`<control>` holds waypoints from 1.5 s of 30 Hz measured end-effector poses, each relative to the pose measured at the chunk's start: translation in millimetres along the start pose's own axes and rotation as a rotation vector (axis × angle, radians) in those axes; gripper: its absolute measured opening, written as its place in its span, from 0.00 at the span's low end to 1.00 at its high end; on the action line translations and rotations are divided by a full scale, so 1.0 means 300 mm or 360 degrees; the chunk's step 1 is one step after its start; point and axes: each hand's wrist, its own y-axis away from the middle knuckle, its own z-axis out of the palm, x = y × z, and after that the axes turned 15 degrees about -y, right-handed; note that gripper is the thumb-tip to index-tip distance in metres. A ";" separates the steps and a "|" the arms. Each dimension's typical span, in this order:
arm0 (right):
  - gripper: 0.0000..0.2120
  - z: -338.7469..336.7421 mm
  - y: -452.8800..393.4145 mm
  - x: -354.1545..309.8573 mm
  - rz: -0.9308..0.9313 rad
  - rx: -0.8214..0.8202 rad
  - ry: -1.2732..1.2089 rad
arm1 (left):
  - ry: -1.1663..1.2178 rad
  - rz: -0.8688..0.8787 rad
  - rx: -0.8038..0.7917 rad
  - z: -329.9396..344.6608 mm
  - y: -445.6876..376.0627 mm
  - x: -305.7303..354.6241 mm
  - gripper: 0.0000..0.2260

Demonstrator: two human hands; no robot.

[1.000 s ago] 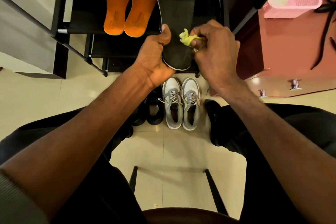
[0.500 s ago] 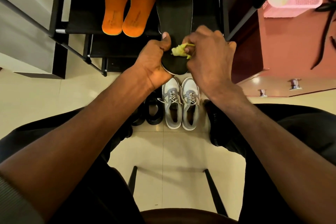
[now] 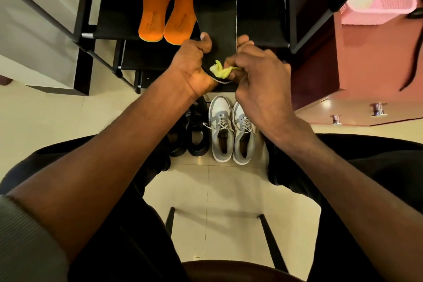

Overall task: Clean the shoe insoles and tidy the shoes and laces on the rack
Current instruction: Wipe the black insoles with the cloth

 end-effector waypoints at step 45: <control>0.14 -0.118 -0.084 0.106 0.0332 0.0226 0.0293 | -0.0156 -0.0063 -0.0385 0.036 0.004 -0.085 0.13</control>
